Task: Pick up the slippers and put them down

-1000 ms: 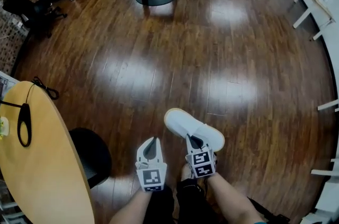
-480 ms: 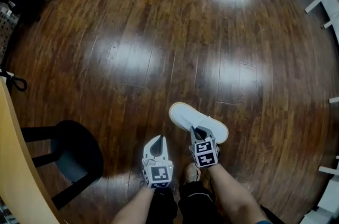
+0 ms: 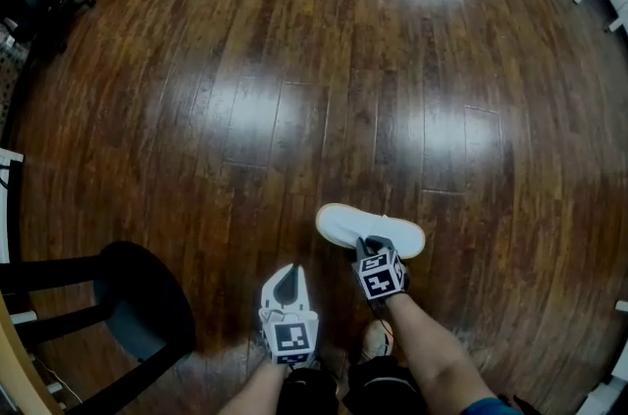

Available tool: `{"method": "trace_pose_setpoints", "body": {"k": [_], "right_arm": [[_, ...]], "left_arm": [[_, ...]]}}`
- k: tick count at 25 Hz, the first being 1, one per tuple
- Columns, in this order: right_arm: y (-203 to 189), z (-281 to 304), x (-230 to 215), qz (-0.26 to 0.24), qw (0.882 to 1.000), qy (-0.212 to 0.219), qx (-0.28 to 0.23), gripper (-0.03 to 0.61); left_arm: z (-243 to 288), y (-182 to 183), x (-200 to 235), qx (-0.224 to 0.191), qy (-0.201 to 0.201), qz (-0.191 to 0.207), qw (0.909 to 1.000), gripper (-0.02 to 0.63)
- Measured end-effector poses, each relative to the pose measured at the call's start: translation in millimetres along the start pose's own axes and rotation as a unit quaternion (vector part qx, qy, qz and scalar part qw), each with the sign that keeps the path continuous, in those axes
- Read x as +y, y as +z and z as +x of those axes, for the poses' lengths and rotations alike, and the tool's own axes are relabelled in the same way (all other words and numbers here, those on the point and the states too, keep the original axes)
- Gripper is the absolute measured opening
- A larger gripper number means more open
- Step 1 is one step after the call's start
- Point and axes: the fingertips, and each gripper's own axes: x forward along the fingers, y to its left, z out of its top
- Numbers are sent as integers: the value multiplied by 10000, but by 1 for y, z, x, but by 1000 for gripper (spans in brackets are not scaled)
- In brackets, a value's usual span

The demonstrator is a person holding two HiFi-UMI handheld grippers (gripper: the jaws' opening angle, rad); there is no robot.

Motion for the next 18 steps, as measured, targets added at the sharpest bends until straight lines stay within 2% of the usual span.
{"method": "trace_pose_setpoints", "body": {"k": [2,4,6,9,12,18], "right_arm": [[-13,24,0,24,9998,63,200,39],[-25,41,-7,108,9989,33,453,95],[-34,38,-17,300,9973,-54,671,135],[-33,1,-16,503,9963,-36,698,141],[-17,-58,-6,631,9972,-51,400,138],[39,-209,27,784,9945,-118,-679,33]], "left_arm": [[5,-16,-4,72,-52,-3,10000,5],[10,-21,-5,71,-106,28,9999,5],[9,-12,-4,6,-82,28,10000,5],[-7,11,-2,73,-20,-2,10000,5],[-37,38,-6,185,-128,100,9997,5],[-122,119,-15,-96,-423,259,9987,5]]}}
